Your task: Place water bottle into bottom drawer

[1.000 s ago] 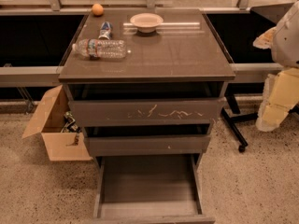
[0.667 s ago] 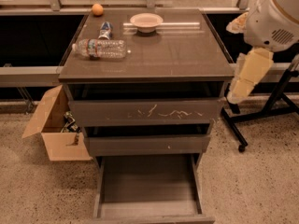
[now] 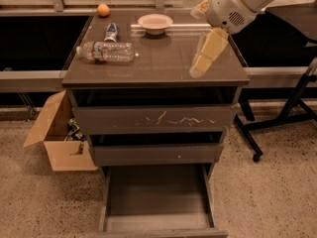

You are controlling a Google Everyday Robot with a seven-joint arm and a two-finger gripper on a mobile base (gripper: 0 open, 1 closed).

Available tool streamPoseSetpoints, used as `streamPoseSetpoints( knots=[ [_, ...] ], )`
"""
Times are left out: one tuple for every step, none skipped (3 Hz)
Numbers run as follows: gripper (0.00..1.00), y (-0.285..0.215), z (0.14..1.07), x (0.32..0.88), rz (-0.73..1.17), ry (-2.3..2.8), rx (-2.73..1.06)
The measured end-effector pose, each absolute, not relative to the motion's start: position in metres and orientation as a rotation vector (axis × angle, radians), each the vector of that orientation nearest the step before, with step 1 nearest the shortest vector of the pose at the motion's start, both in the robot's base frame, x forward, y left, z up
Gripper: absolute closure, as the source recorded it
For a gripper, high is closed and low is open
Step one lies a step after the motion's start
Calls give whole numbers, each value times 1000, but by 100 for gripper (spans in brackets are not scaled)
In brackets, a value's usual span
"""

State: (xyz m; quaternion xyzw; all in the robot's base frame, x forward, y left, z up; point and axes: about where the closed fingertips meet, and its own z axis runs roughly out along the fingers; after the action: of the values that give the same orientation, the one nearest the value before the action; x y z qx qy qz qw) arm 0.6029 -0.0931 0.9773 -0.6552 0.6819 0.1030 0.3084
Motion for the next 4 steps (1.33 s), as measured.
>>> streamPoseSetpoints(
  knots=[
    [0, -84, 972, 612, 288, 1786, -1737],
    [0, -48, 954, 649, 360, 1739, -1757],
    [0, -11, 934, 686, 397, 1722, -1796],
    [0, 29, 916, 711, 420, 1699, -1856]
  ],
)
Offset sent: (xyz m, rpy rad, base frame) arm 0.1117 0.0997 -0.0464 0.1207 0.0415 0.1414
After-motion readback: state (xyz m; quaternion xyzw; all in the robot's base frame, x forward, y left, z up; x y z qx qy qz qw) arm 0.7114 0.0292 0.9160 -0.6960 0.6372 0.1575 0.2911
